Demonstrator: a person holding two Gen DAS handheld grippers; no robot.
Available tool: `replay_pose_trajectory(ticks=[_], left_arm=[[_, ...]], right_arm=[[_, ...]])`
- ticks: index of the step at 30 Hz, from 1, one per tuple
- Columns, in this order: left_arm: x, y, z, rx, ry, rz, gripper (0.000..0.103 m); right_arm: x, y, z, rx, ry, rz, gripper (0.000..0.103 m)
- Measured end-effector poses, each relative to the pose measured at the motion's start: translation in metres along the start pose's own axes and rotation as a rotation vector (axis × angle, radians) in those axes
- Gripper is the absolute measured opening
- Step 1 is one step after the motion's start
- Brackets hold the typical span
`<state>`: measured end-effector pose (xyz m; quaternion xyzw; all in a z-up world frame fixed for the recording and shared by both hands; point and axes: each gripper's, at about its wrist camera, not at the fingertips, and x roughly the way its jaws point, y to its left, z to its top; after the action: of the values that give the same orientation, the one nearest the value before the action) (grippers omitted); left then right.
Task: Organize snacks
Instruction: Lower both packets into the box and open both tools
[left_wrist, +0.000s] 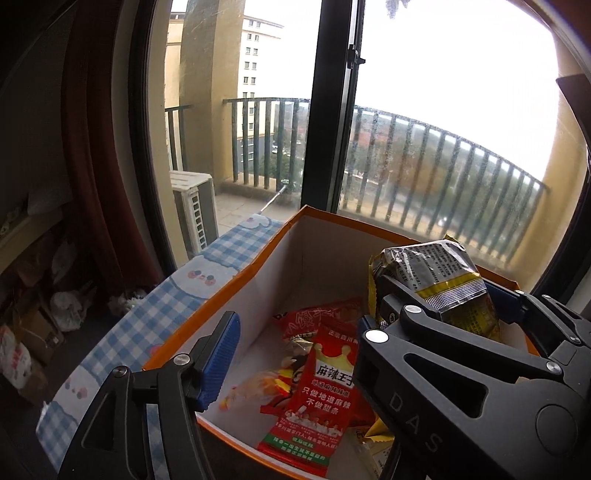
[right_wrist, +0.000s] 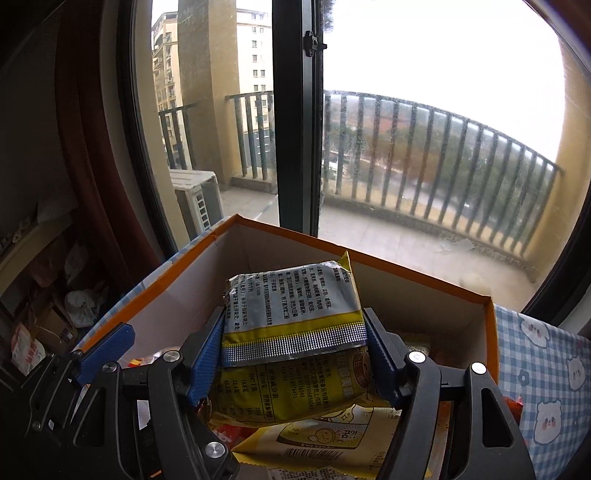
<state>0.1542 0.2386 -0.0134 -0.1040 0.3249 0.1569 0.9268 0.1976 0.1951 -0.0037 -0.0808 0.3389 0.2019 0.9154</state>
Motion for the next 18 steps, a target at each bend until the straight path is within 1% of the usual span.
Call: replay_pose_trajectory(ticks=[5, 12, 18], left_arm=[[0.002, 0.012, 0.003, -0.047, 0.021, 0.023, 0.069], [0.003, 0.027, 0.006, -0.105, 0.023, 0.049, 0.069], [0.003, 0.028, 0.005, -0.099, 0.019, 0.052, 0.069]], right_arm=[[0.007, 0.011, 0.005, -0.039, 0.019, 0.025, 0.073], [0.013, 0.017, 0.012, -0.01, 0.015, 0.108, 0.074], [0.018, 0.014, 0.013, 0.022, 0.024, 0.149, 0.077]])
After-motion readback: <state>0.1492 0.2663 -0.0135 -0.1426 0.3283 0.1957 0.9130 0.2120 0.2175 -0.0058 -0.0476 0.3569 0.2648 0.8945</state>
